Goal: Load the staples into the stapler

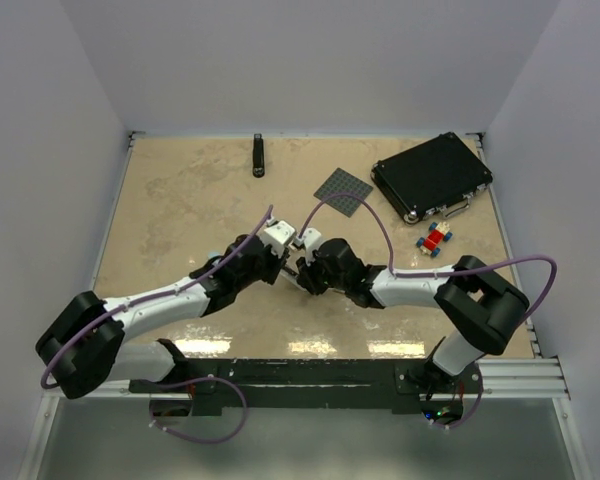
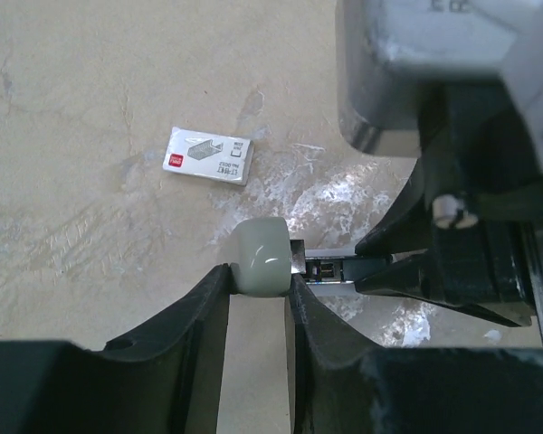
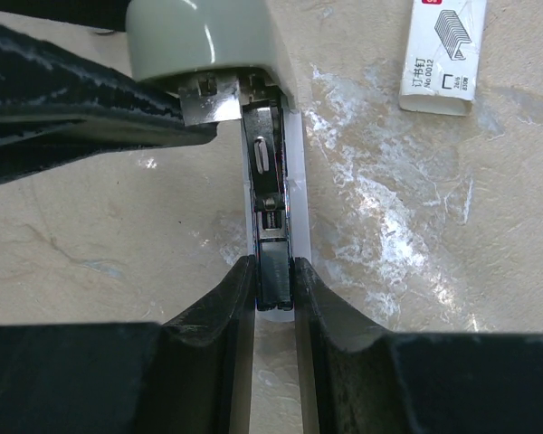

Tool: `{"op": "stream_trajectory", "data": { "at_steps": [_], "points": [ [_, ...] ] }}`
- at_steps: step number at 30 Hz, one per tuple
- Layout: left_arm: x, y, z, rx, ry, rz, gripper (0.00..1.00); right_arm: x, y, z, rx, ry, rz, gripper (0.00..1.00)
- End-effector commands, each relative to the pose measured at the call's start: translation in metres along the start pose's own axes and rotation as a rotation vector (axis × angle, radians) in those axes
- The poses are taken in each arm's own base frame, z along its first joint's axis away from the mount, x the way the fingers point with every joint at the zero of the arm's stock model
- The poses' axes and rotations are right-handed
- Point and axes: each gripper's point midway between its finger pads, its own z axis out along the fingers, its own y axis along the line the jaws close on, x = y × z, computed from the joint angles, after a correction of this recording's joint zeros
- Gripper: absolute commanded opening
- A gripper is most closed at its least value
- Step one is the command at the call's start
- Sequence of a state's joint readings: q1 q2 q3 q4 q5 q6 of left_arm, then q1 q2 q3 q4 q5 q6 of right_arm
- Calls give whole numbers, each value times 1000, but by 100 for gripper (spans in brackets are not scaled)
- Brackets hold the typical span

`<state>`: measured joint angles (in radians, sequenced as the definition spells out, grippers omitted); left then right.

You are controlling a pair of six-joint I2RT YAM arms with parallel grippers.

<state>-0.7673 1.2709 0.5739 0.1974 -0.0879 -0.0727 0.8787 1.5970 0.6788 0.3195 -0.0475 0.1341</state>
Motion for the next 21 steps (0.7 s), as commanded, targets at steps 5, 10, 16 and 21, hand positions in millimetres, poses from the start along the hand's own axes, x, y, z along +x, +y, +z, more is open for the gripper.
{"op": "stream_trajectory", "data": {
  "at_steps": [5,10,16,21],
  "points": [
    [-6,-54,-19,225,-86,-70,38,-20,10,0,-47,-108,-6,0],
    [-14,-60,-33,269,-147,-90,50,-17,9,3,-49,-105,1,2],
    [-31,-44,-47,183,-225,-203,57,-12,10,1,-50,-86,6,11],
    [-53,13,-68,-47,-358,-327,68,-9,10,-9,-42,-56,23,24]
  ]
}}
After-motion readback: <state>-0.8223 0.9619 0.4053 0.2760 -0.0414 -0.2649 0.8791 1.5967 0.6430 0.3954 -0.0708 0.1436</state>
